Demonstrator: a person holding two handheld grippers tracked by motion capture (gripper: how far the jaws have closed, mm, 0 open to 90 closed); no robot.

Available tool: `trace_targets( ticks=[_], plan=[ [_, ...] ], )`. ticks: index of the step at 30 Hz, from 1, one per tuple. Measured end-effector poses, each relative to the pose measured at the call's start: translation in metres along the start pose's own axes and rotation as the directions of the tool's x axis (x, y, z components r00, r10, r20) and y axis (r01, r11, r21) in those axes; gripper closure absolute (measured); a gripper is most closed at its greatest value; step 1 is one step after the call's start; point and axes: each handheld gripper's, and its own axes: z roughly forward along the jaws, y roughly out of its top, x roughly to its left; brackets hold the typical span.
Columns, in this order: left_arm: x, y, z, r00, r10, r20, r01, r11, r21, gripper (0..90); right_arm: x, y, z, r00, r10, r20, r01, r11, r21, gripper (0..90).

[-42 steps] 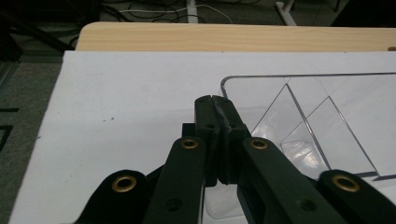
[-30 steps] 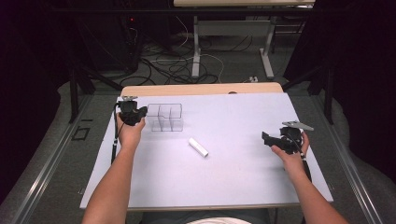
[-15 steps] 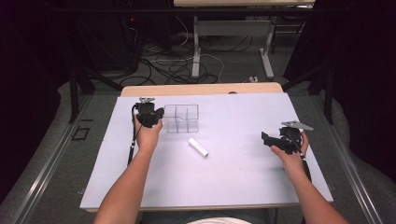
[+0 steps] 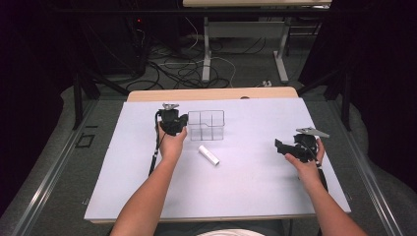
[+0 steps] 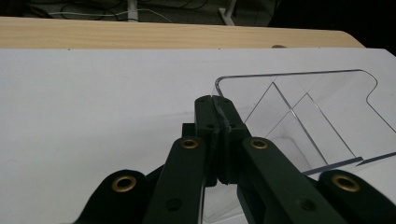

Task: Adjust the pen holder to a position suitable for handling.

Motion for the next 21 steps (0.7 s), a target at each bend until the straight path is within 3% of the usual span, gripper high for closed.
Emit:
trace_targets(
  ticks=[10,21],
  plan=[
    [-0.016,-0.002,0.007,0.9998,0.011,0.019,-0.011,0.9998,-0.014,90.0,0.002,-0.001,0.001,0.9999,-0.01,-0.006,0.01,1.0,0.007,12.2],
    [-0.017,-0.001,0.009,0.9992,0.015,0.038,-0.015,0.9999,-0.008,90.0,0.002,-0.001,0.002,0.9999,-0.01,-0.006,0.01,1.0,0.012,12.3]
  ],
)
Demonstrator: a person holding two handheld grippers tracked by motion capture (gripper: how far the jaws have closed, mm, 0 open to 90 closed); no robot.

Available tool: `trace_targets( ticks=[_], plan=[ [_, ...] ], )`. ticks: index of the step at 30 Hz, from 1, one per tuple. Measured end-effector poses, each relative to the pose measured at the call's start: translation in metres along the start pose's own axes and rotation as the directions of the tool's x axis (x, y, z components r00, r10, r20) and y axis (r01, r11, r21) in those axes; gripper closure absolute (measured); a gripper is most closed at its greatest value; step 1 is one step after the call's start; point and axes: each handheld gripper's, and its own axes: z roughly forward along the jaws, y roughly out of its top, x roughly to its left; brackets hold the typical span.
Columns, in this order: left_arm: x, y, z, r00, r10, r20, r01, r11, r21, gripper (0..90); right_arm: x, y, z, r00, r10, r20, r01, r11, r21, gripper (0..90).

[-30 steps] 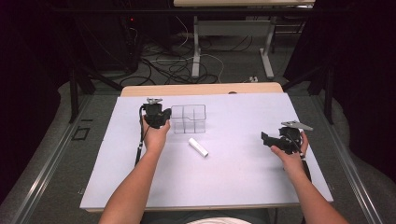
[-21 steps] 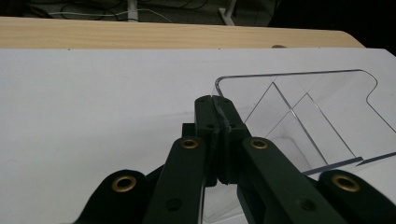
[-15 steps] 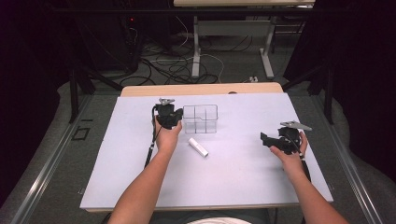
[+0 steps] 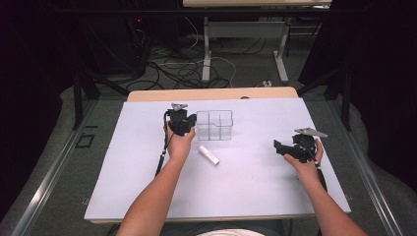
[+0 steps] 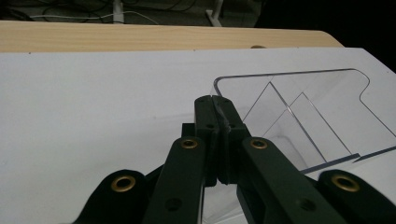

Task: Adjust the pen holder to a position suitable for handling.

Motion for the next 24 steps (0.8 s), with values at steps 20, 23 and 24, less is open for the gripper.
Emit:
trace_targets(
  ticks=[20,23,24],
  plan=[
    [0.027,-0.002,-0.029,0.9966,-0.041,0.072,0.042,0.9991,-0.005,64.5,0.0,0.001,-0.002,1.0,0.001,0.003,-0.001,1.0,-0.007,12.3],
    [0.031,-0.005,-0.034,0.9968,-0.039,0.07,0.04,0.9992,-0.011,60.3,0.0,0.0,-0.002,1.0,0.002,0.004,-0.002,1.0,-0.003,12.3],
    [0.032,-0.005,-0.036,0.9967,-0.038,0.072,0.039,0.9992,-0.011,59.0,0.0,0.0,-0.002,1.0,0.003,0.004,-0.003,1.0,-0.002,12.3]
  ],
)
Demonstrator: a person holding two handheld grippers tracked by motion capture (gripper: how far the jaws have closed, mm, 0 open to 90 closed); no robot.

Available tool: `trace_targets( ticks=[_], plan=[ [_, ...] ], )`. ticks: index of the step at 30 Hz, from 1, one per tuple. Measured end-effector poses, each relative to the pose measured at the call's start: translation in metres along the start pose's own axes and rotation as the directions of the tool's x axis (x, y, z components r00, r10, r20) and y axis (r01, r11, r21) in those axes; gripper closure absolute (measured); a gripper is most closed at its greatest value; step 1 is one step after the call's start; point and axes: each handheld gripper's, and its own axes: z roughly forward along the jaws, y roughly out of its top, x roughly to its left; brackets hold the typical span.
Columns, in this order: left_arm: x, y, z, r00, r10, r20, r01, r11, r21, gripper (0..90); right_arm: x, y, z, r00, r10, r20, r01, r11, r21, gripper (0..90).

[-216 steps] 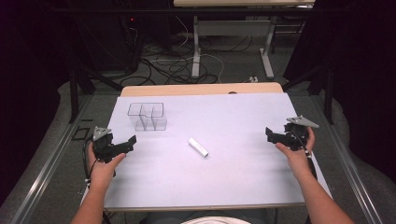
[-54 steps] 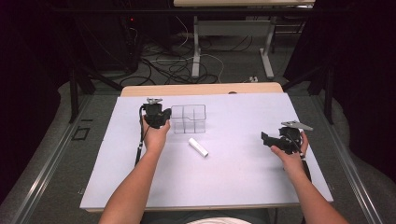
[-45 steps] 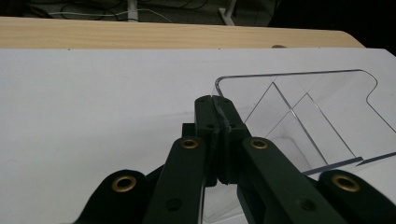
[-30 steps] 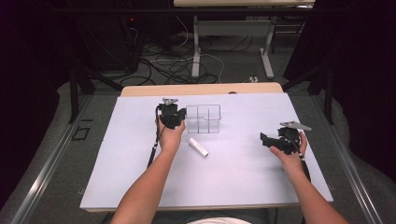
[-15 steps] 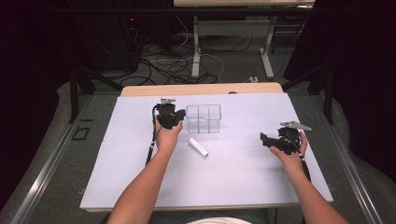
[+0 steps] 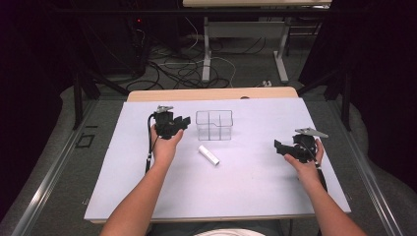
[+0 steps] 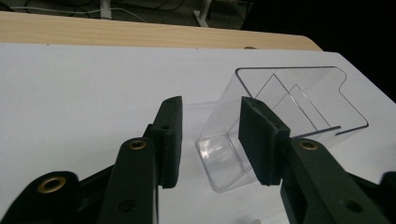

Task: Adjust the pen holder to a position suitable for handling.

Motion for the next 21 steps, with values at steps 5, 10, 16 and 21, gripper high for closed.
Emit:
trace_targets(
  ticks=[5,10,16,21],
  plan=[
    [0.003,-0.004,-0.013,0.9994,0.002,0.035,-0.002,1.0,0.004,53.0,0.0,0.0,0.0,1.0,0.004,0.001,-0.004,1.0,-0.001,12.4],
    [0.005,-0.011,-0.028,0.9973,0.056,0.047,-0.056,0.9983,-0.016,41.7,0.001,-0.001,0.002,1.0,0.006,0.003,-0.006,1.0,0.009,12.5],
    [0.011,-0.021,-0.045,0.9929,0.084,0.083,-0.084,0.9964,-0.013,31.0,0.003,0.0,0.0,1.0,0.001,0.003,-0.001,1.0,0.002,12.5],
    [0.018,-0.031,-0.06,0.9899,0.083,0.115,-0.082,0.9966,-0.005,30.4,0.003,-0.001,0.0,0.9999,0.014,-0.003,-0.014,1.0,0.012,12.5]
  ],
)
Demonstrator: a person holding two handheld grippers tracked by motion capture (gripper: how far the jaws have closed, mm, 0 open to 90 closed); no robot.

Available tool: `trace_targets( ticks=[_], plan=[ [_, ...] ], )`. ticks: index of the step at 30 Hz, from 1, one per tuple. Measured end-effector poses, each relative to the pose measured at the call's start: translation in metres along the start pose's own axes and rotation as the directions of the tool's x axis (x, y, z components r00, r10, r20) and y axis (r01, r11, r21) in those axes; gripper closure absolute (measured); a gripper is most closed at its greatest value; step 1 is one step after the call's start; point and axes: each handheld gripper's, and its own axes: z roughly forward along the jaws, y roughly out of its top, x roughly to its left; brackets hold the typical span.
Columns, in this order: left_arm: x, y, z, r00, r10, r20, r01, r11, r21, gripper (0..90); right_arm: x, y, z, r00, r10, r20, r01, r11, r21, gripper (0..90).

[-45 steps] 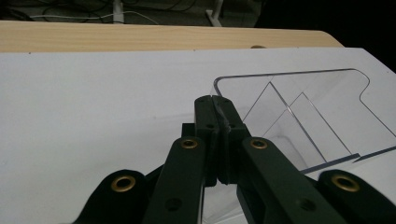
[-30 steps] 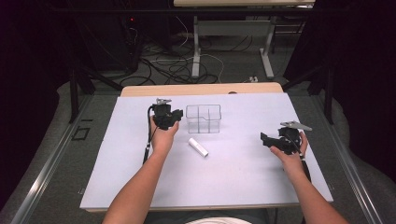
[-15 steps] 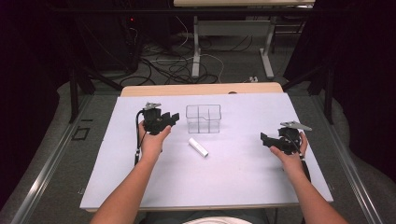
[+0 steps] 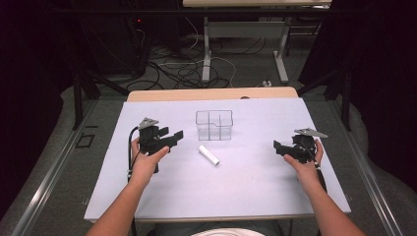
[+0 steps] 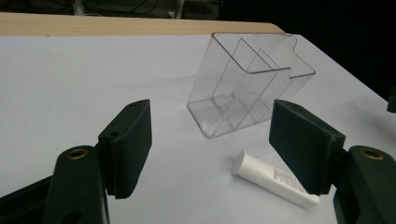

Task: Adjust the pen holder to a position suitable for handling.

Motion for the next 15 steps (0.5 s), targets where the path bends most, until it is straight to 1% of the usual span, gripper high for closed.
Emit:
trace_targets(
  ticks=[2,3,6,8,10,11,12,13,15],
  plan=[
    [0.001,-0.005,-0.005,1.0,0.008,0.001,-0.008,0.9999,0.008,30.1,-0.001,0.0,0.0,1.0,-0.006,-0.004,0.006,1.0,-0.003,12.5],
    [0.002,-0.008,-0.006,0.9997,0.024,-0.004,-0.024,0.9997,0.004,30.0,-0.001,0.0,0.0,1.0,-0.008,-0.006,0.007,1.0,-0.004,12.5],
    [0.004,-0.014,-0.012,0.9991,0.04,-0.015,-0.04,0.9992,-0.006,22.5,-0.001,0.001,-0.001,0.9999,-0.007,-0.011,0.007,1.0,-0.004,12.5],
    [0.005,-0.017,-0.016,0.9979,0.058,-0.028,-0.059,0.9982,-0.008,16.5,0.0,0.001,-0.002,0.9999,-0.004,-0.01,0.004,1.0,-0.004,12.5],
    [0.006,-0.019,-0.02,0.9964,0.074,-0.041,-0.075,0.9971,-0.017,15.0,-0.001,0.001,-0.002,0.9999,-0.01,-0.01,0.01,1.0,-0.004,12.5],
    [0.006,-0.02,-0.022,0.9957,0.08,-0.047,-0.081,0.9966,-0.017,10.8,-0.001,0.0,-0.002,0.9999,-0.005,-0.01,0.005,1.0,-0.001,12.5],
    [0.007,-0.022,-0.024,0.9955,0.082,-0.048,-0.083,0.9965,-0.014,4.1,-0.001,0.001,-0.002,0.9999,-0.008,-0.01,0.008,1.0,0.001,12.5],
    [0.007,-0.023,-0.026,0.9961,0.076,-0.044,-0.076,0.997,-0.009,0.0,-0.001,0.001,-0.002,0.9999,-0.009,-0.014,0.009,1.0,0.003,12.5],
    [0.008,-0.027,-0.031,0.9963,0.072,-0.046,-0.073,0.9972,-0.017,0.4,0.0,0.001,-0.001,0.9998,-0.003,-0.018,0.003,1.0,0.011,12.5]
  ],
)
